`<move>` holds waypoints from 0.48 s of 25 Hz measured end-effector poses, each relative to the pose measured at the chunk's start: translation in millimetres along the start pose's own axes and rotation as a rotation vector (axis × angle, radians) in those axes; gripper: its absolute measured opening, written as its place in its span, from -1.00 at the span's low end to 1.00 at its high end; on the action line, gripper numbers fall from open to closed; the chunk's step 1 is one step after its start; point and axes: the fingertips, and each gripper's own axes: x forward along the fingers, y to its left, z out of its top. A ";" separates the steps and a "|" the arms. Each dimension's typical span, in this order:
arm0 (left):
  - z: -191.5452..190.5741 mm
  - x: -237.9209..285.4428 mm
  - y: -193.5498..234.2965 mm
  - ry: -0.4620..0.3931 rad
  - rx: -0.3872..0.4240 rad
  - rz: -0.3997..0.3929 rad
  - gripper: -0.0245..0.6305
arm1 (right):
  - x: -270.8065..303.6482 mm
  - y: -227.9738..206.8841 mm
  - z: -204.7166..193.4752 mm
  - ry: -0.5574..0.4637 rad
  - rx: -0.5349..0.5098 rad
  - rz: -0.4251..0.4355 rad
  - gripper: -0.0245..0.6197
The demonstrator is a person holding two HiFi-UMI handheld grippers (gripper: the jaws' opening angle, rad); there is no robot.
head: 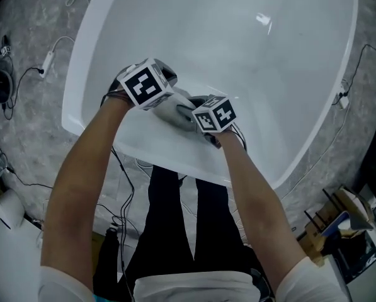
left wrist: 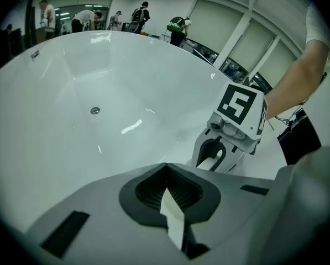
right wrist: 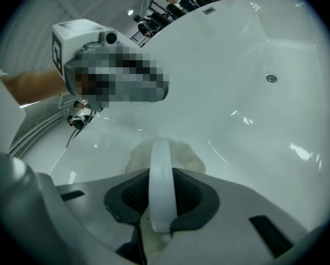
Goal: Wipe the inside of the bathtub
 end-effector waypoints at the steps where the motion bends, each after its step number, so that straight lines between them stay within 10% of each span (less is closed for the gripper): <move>1: -3.3 -5.7 -7.4 -0.007 -0.020 -0.002 -0.91 | -5.5 11.4 -1.3 -0.003 -0.008 0.013 -0.63; 12: -17.4 -74.1 -73.0 -0.123 -0.277 0.058 -0.91 | -65.4 90.9 -11.2 0.000 -0.074 0.078 -0.63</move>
